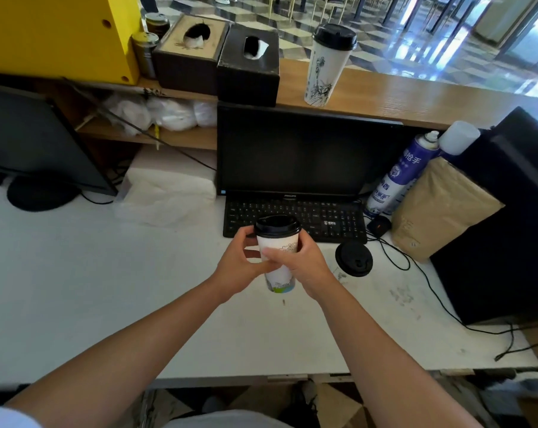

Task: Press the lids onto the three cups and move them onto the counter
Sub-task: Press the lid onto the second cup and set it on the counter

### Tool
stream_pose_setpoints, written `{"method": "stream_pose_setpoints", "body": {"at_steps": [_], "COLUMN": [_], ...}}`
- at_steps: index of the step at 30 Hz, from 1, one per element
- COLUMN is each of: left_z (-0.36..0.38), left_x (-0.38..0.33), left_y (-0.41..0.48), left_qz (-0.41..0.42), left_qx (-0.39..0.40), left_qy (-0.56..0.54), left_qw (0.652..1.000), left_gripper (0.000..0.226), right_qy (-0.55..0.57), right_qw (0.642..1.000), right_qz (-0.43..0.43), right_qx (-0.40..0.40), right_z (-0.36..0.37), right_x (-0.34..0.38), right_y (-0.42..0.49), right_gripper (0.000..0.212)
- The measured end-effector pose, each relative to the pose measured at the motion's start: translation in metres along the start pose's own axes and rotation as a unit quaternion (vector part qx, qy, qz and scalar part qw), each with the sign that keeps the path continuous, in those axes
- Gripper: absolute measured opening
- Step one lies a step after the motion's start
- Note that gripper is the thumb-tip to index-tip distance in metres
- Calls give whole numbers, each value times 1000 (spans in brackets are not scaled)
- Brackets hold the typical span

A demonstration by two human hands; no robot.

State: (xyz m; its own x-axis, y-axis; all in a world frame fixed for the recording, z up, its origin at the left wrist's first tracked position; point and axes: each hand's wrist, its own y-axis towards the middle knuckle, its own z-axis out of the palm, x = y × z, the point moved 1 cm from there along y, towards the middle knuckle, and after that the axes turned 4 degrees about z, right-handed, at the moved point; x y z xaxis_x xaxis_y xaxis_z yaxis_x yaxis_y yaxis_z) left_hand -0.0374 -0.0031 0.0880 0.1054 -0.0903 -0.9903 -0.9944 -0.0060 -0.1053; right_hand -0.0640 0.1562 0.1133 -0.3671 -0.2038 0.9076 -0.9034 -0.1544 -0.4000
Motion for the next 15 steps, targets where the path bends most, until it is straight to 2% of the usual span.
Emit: {"method": "stream_pose_setpoints", "body": {"at_steps": [2,4,6,8,10,11,13,15], "left_z": [6,8,4,-5,-15,-21,-30,-36], "left_x": [2,10,28,54,79,90,108,123], "left_y": [1,1,-3,-9,-17,-21,-31,-41], "left_qz": [8,19,20,12,-51,-95,-164,-195], "left_qx": [14,36,51,60,70,75,94,106], "left_qy": [8,64,147,274,412,470,538,566], "left_qw": [1000,997,988,960,907,874,822,794], "left_gripper": [76,67,61,64,76,82,92,101], "right_qy": [-41,-115,-222,-324,-426,-482,-600,-694], "right_qw": [999,993,972,936,884,846,749,655], "right_qz": [-13,-37,-79,-134,-193,-225,-279,-295], "right_qx": [-6,-10,-21,-30,-32,-33,-39,-44], "right_z": [-12,-26,-37,-46,-52,-54,-55,-51], "right_x": [13,34,59,83,106,117,135,149], "right_y": [2,3,4,4,4,3,1,0], "right_gripper": [65,69,73,78,83,82,79,79]}}
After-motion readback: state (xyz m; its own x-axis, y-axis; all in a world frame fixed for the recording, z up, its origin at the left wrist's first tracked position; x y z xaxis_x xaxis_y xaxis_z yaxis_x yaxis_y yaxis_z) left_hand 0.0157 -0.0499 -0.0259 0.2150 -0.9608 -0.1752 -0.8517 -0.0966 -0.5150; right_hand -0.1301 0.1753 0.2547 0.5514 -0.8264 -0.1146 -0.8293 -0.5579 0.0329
